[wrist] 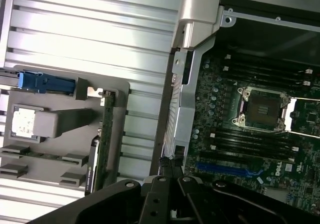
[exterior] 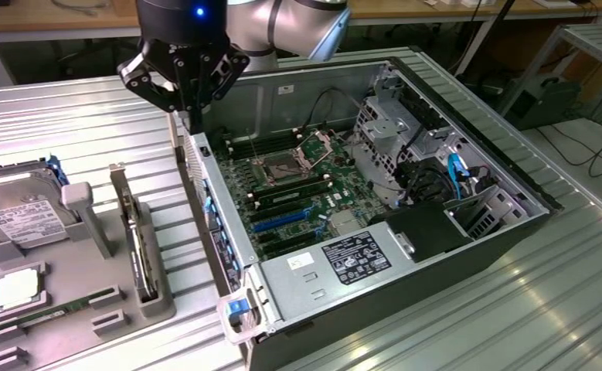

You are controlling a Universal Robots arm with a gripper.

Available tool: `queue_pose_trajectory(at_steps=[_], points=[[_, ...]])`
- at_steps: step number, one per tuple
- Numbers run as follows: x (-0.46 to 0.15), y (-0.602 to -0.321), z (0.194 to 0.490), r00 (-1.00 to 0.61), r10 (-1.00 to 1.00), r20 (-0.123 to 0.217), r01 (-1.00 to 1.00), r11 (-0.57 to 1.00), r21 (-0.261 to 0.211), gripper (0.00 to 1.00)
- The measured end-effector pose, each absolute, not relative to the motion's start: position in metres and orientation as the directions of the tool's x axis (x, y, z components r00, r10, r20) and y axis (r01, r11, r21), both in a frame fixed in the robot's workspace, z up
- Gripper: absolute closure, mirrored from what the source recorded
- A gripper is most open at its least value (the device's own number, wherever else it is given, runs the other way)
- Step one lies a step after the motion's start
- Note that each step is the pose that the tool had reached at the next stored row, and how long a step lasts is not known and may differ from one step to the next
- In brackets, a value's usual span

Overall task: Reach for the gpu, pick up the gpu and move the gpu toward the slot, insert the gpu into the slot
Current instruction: 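Reach for the gpu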

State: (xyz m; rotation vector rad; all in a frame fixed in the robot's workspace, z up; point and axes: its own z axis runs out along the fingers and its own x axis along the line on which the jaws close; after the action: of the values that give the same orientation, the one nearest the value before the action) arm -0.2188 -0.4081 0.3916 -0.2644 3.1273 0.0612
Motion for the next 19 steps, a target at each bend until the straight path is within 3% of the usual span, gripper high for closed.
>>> queue_pose_trajectory(at_steps=[19], points=[[-0.2263, -0.4101, 0.3912, -0.977, -0.212, -0.005, -0.212, 0.976, 0.039, 0.89]])
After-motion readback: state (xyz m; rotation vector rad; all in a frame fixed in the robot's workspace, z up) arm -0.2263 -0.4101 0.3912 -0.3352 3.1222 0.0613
